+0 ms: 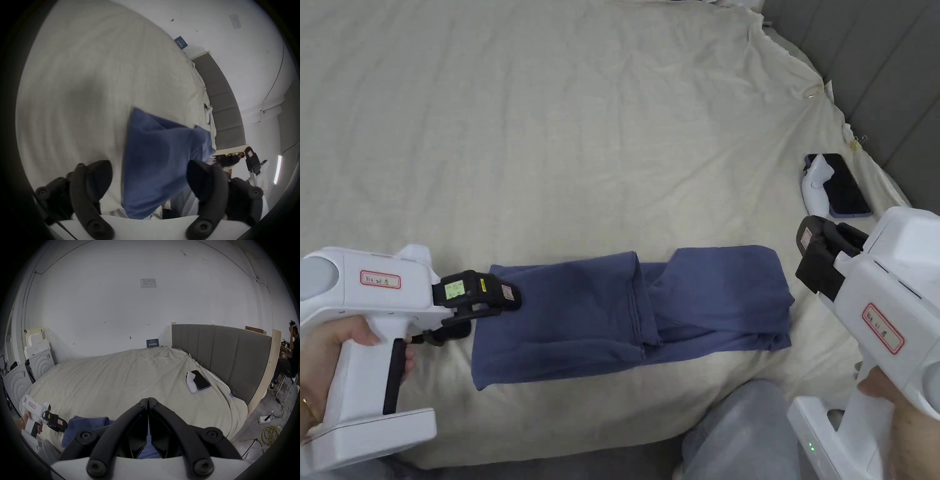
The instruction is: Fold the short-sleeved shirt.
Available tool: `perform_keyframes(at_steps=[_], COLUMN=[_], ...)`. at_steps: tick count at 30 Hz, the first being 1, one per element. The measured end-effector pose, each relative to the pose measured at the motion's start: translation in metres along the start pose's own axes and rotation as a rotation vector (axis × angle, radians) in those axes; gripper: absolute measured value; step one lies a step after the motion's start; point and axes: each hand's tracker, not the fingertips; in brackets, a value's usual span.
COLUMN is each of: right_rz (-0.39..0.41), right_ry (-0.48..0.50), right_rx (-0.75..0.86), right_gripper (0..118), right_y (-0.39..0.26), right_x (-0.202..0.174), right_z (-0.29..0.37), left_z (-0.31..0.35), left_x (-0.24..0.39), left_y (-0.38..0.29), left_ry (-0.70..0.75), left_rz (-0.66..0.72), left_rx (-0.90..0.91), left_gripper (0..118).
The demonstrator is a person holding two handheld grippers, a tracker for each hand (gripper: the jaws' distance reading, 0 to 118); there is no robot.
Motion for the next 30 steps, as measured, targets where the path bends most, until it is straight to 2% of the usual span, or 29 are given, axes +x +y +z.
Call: perform_keyframes(at_steps=[2,6,8,10,11,13,17,24,26,30], right_rz=[-0.006,0.001,0.015,0.015,0.014,0.014,0.013,0.021,0.026,0.027], right_ry=[-0.006,-0.003,-0.003,0.001,0.002,0.0,0.003,0.009,0.017,0.025], right_rx=[-0.008,-0.031,-0.042,-0.048,-0.051,-0.056,-0.062,-0.053,-0.047,-0.036], right_gripper=[0,0,0,0,0,0,0,0,0,0], right_y=[0.0,-0.001,-0.003,-0.004,-0.004,-0.004,-0.002,0.005,0.007,0.009], right_x=[-0.003,-0.005,-0.006,-0.008,-0.009,-0.011,-0.015,-0.012,-0.015,-0.015], right_z=[0.0,-0.003,-0.005,-0.005,-0.005,-0.006,-0.008,-0.011,-0.011,-0.011], left_z=[-0.004,-0.007,-0.008,-0.011,-0.014,-0.014,-0.013,0.032,0.051,0.092], left_x=[0.001,0.002,0.002,-0.003,-0.006,-0.007,0.01,0.042,0.042,0.017], left_y=[-0.003,-0.001,0.0,0.002,0.001,-0.002,0.005,0.022,0.031,0.048], left_ry=[0.0,-0.004,0.008,0.094,0.087,0.053,0.146,0.099,0.173,0.276], left_rz=[-0.037,-0.017,-0.028,-0.02,0.01,0.047,0.155,0.087,0.062,0.131], left_rx=[0.023,0.034,0.033,0.039,0.037,0.062,0.051,0.208,0.268,0.367], left_gripper=[96,91,83,27,15,13,6,4,4,4])
